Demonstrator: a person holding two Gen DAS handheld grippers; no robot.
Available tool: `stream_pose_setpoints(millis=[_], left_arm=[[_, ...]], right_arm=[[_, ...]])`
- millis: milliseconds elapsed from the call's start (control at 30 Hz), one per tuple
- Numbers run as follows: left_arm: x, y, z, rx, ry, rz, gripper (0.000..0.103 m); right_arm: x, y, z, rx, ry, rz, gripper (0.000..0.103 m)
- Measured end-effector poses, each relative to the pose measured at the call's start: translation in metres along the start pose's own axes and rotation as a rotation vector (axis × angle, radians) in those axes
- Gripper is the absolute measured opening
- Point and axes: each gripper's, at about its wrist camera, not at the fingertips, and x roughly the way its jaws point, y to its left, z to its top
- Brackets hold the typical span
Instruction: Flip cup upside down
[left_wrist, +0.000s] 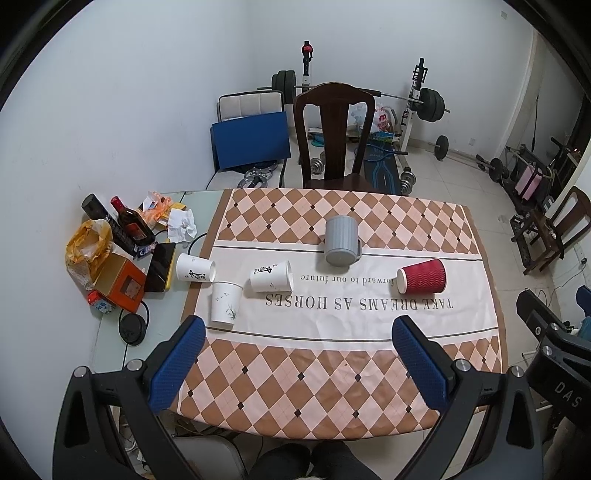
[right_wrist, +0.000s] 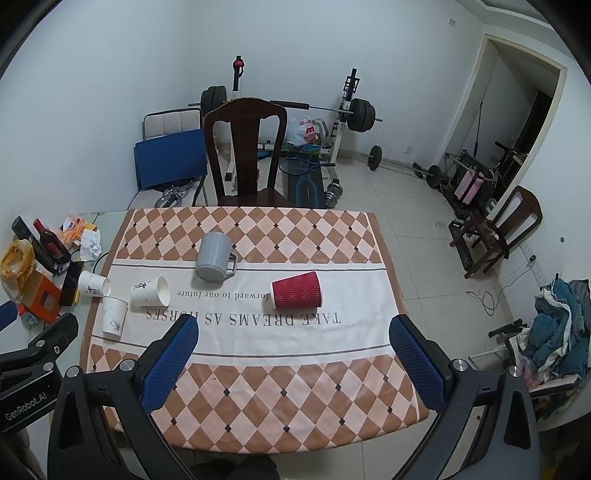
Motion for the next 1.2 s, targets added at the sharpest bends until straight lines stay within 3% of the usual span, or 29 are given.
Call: stream_pose_setpoints(millis=[1200], left_arm=[[0.0045,0.0019,0.0031,-0.003,0.005,-0.005,0.103]], right_arm=[[0.0025,0.0016,0.0036,-0.003,0.005,-0.01,0.103]])
